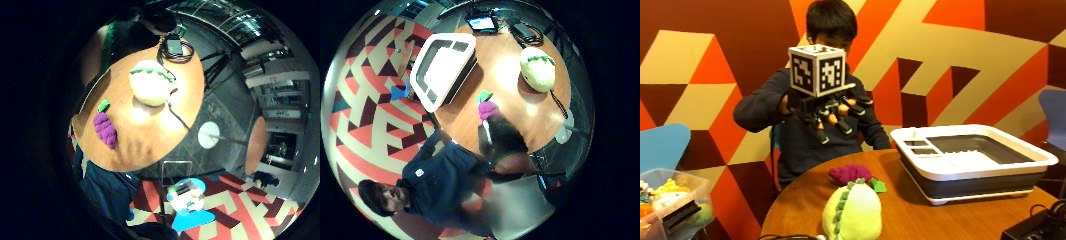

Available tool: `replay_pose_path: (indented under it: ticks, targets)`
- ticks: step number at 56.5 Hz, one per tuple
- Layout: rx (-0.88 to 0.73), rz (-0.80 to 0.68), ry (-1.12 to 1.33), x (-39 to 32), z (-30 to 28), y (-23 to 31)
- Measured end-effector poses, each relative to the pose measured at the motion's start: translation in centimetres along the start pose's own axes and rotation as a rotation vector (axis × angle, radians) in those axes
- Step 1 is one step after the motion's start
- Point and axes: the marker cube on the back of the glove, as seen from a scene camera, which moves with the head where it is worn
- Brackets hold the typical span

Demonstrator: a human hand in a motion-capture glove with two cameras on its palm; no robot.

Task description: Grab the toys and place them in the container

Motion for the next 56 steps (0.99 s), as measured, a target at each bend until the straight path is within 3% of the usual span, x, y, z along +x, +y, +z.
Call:
replay_pose_path:
  ticks: [22,42,56]
  targets:
    - [-0.234,0.08,0.08,4.1,12.4,-10.1]
    - [0.112,-0.051,0.108,2.3,15.4,-12.4]
    - [0.165,-0.107,-0.039,-1.9,8.1,-10.4]
